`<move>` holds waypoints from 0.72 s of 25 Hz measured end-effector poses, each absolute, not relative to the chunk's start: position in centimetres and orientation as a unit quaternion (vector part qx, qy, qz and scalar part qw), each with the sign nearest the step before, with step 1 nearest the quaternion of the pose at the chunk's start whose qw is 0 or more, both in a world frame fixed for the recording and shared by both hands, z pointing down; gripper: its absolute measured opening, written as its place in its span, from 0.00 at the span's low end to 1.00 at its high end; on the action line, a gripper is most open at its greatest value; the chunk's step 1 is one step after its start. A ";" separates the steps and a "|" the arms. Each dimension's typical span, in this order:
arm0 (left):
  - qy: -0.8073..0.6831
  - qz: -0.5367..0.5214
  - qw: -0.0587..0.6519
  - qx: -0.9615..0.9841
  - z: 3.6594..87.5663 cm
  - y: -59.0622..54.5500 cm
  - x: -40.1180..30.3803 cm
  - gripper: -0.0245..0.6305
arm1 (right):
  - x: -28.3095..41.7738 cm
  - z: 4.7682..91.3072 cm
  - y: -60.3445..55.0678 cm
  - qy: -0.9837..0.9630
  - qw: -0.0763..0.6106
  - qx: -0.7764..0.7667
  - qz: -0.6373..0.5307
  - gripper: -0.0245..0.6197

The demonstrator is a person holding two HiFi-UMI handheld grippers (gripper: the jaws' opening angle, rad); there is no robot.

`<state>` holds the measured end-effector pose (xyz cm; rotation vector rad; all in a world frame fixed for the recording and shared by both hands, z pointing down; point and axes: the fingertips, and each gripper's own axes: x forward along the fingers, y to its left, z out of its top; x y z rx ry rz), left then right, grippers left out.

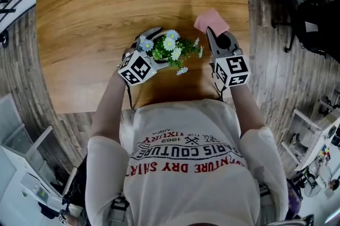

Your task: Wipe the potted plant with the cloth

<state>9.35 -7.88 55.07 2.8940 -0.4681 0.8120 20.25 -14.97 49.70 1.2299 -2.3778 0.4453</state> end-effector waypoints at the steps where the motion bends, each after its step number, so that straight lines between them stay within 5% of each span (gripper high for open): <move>1: -0.157 0.266 0.049 0.950 55.1 -7.9 9.3 0.85 | 20.4 49.6 -15.0 -0.856 0.208 0.444 0.164 0.10; 18: -0.300 0.178 0.058 0.935 49.1 -8.4 5.5 0.85 | 18.7 46.0 -13.9 -0.868 0.186 0.443 0.123 0.10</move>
